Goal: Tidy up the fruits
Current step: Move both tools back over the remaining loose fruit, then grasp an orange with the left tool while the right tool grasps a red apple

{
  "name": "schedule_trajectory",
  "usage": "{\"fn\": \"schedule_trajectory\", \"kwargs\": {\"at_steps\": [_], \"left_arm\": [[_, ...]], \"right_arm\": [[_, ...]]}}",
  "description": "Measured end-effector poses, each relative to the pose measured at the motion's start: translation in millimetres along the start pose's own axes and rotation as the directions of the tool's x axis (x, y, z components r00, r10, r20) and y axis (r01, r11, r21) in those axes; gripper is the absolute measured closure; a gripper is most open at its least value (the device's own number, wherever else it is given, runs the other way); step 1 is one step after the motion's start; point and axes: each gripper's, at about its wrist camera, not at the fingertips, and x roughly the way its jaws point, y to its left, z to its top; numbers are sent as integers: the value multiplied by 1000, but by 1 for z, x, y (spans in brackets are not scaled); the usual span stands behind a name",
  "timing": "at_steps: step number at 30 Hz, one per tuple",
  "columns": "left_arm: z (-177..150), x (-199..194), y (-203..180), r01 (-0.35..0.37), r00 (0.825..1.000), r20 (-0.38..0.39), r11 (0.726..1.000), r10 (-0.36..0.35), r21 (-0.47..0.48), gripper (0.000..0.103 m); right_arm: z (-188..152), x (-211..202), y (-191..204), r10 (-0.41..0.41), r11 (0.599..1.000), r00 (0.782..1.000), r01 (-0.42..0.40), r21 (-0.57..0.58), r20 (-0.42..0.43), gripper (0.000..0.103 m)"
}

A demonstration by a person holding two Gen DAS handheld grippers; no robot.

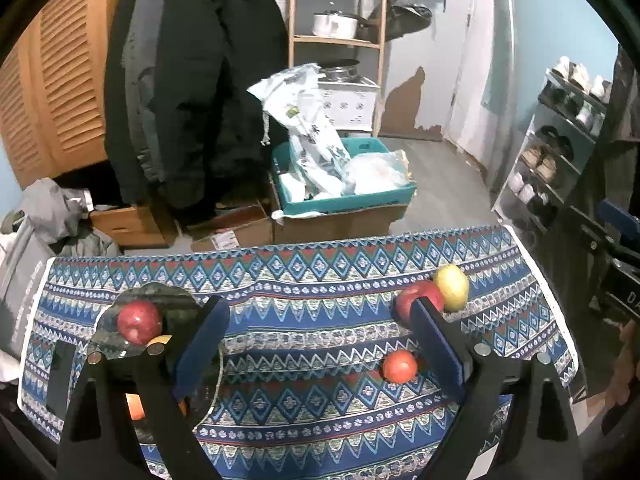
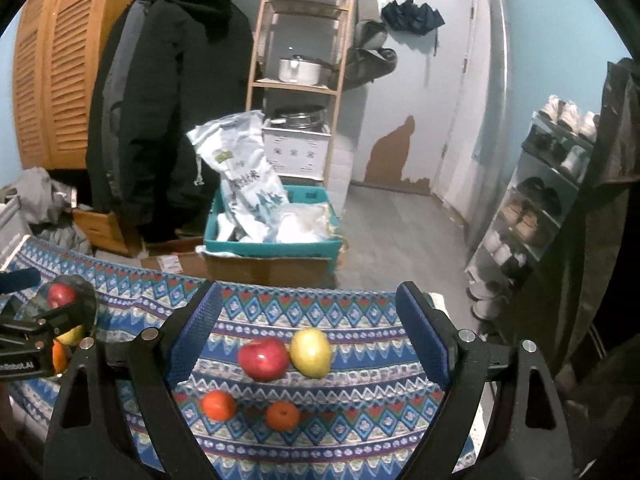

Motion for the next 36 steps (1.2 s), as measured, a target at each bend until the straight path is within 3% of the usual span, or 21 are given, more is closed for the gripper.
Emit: {"fn": "schedule_trajectory", "kwargs": {"at_steps": [6,17,28,36], "left_arm": [[-7,22,-19,31,998,-61,999,-28,34,7],[-33,74,-53,44,983,-181,994,-25,98,7],[-62,129,-70,57,954,-300,989,-14,134,7],[-76,153,-81,65,935,-355,984,-1,166,7]], "right_arm": [[-10,7,-14,-25,1000,999,25,-7,-26,16],[-40,47,-31,8,999,985,-1,40,-169,16],[-74,89,-44,40,996,944,-11,91,-328,16],[-96,119,-47,13,995,905,30,95,-426,16]]}}
